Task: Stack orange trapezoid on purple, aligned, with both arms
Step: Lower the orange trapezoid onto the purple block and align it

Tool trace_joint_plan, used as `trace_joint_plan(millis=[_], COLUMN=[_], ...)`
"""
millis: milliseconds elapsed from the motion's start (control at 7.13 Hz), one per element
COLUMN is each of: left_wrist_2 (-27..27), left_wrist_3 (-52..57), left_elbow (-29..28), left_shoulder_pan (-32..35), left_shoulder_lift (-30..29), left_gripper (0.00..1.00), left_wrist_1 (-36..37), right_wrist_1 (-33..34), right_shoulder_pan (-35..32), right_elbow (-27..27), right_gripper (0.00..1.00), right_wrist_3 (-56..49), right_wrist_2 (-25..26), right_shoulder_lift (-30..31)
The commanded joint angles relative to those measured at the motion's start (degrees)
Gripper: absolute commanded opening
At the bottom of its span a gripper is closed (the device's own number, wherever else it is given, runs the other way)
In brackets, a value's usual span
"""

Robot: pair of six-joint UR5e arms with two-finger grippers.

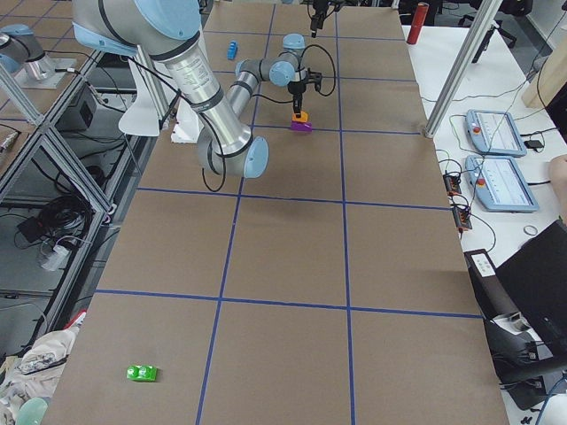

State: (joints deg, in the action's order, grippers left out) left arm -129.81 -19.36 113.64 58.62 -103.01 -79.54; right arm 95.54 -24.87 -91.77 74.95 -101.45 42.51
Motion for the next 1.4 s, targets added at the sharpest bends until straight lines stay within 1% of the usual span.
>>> trace_joint_plan(millis=[0,140,280,982,1122,1262], left_wrist_2=[0.0,0.0,0.0,0.0,0.0,-0.1], left_wrist_3=[-0.1,-0.1,-0.1,-0.1,-0.1,-0.1], left_elbow=[0.0,0.0,0.0,-0.4,-0.3,-0.6], left_shoulder_pan=[-0.1,0.0,0.0,-0.1,-0.1,-0.1], left_shoulder_lift=[0.0,0.0,0.0,0.0,0.0,0.0], left_gripper=[1.0,1.0,1.0,1.0,1.0,1.0], left_wrist_1=[0.0,0.0,0.0,0.0,0.0,0.0], right_wrist_1=[0.2,0.2,0.2,0.2,0.2,0.2], right_shoulder_pan=[0.0,0.0,0.7,1.3,2.1,2.4], right_elbow=[-0.3,-0.3,0.1,0.4,0.5,0.7], right_gripper=[0.0,0.0,0.0,0.0,0.0,0.0], right_wrist_3=[0.4,0.5,0.5,0.5,0.5,0.5], right_wrist_2=[0.0,0.4,1.8,3.7,5.1,5.5], right_shoulder_lift=[0.0,0.0,0.0,0.0,0.1,0.1])
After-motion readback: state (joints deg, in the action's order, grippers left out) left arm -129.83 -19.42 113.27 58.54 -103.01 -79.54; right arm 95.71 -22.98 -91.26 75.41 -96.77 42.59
